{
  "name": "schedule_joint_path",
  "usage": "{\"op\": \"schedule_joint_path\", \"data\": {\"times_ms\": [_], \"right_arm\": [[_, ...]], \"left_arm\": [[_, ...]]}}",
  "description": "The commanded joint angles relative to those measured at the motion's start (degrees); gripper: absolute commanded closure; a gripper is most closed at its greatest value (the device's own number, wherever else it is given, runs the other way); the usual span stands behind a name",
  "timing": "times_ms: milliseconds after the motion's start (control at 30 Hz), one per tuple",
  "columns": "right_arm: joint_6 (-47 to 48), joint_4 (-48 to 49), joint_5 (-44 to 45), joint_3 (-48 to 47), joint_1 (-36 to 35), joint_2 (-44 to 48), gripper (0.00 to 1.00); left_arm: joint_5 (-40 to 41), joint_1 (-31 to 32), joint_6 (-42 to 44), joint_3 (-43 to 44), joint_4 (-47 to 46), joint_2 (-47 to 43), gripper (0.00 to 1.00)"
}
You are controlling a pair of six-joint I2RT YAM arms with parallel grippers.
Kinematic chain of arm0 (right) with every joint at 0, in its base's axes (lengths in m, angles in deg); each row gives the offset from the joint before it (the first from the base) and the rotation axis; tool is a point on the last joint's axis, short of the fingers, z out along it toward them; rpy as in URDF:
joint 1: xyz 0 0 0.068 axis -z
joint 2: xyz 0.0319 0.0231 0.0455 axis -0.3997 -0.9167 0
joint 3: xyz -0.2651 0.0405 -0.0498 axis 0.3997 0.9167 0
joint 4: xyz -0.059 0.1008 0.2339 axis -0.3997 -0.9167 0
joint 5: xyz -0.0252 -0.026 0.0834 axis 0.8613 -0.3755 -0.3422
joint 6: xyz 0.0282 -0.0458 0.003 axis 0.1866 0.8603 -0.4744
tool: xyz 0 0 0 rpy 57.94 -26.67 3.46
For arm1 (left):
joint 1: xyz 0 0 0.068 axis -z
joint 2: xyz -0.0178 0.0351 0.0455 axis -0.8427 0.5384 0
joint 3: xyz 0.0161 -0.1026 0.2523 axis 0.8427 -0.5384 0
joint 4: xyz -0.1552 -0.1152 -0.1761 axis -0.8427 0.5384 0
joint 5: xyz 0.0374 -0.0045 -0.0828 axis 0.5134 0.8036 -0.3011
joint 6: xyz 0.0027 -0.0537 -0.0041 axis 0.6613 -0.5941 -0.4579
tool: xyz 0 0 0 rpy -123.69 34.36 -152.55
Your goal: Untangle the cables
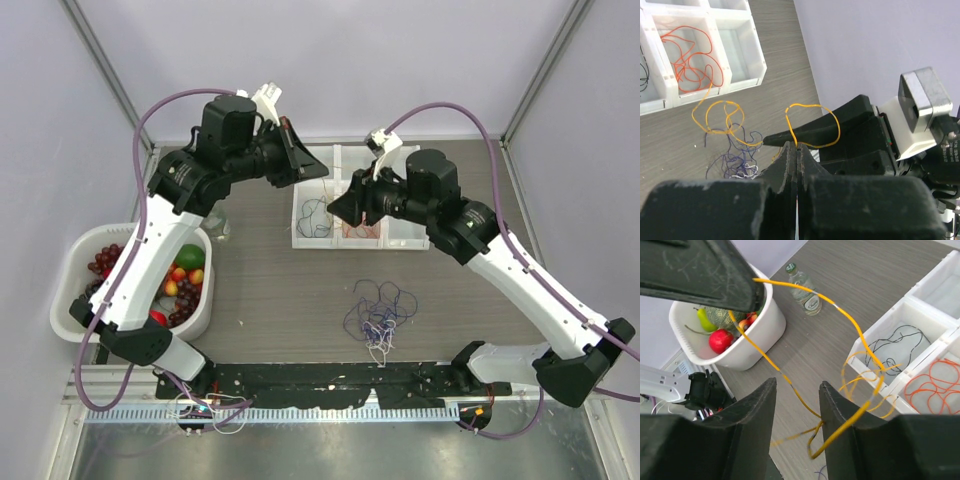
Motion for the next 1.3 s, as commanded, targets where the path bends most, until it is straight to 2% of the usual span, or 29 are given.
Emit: {"op": "schedule_joint_path", "data": {"times_ms": [0, 67, 100, 133, 167, 200, 267, 300, 333, 433, 667, 800, 833, 1000, 1167, 1267], "right_arm": [[-0.04, 3.24, -1.06, 0.97, -0.57, 0.32, 0.6], [-0.4, 3.33, 0.86, 1.32, -0.57, 0.32, 0.78], [-0.57, 3.16, 1.83, 1.32, -0.57, 0.23, 0.95], [-0.84, 3.07, 5.06, 1.41, -0.57, 0.23, 0.99], [-1.1, 2.72, 6.83, 1.5, -0.57, 0.23, 0.99], [-0.93, 2.28, 10.76, 1.67, -0.48, 0.4, 0.99], [-1.54, 1.49, 16.04, 1.76, 0.22, 0.49, 0.99], [-1.72, 1.31, 19.21, 1.68, 1.53, 0.49, 0.99], [-2.33, 1.13, 20.2, 2.02, 2.33, 0.41, 0.99], [-4.43, 0.78, 20.21, 2.47, 8.2, -0.03, 0.99], [-5.41, 0.87, 17.92, 2.99, 18.75, -6.08, 0.99], [-5.41, 4.2, 17.13, 5.19, 23.41, -10.74, 0.99], [-6.02, 4.82, 14.0, 5.63, 24.04, -11.45, 0.99], [-8.22, 8.86, 6.07, 8.44, 28.43, -18.04, 0.99], [-11.2, 8.17, 4.74, 7.57, 29.66, -24.2, 0.99], [-13.14, 3.97, 4.56, 6.08, 30.63, -27.88, 0.99]], "left_arm": [[-2.41, -0.59, -1.87, 0.65, -2.65, 0.58, 1.0], [-2.5, -0.68, -2.05, 0.74, -2.83, 0.93, 1.0], [-2.5, -0.76, -1.87, 0.74, -3.09, 0.93, 1.0], [-2.33, -0.85, -1.35, 0.74, -3.27, 1.02, 1.0], [-1.54, -1.11, -0.82, 0.82, -3.1, 0.93, 0.96], [-0.49, -1.38, -0.29, 1.0, -2.49, 0.76, 0.84], [2.4, -1.82, 0.85, 0.74, -0.91, 0.06, 0.54], [3.29, -2.43, 1.38, 0.21, -0.55, -0.82, 0.44], [3.91, -2.87, 1.99, -0.58, -0.46, -1.43, 0.38], [5.23, -3.75, 4.1, -3.74, -0.37, -3.72, 0.29], [3.83, -4.37, 6.83, -14.71, -2.29, -8.12, 0.27], [0.85, -4.37, 8.14, -20.87, -3.53, -9.79, 0.32], [-0.03, -4.46, 8.41, -22.1, -3.53, -9.79, 0.32], [-2.5, -4.37, 11.04, -25.71, -2.83, -9.53, 0.34], [-3.03, -4.37, 12.63, -25.98, -1.78, -8.21, 0.34], [-4.17, -4.37, 12.89, -26.07, -1.6, -7.42, 0.34]]}}
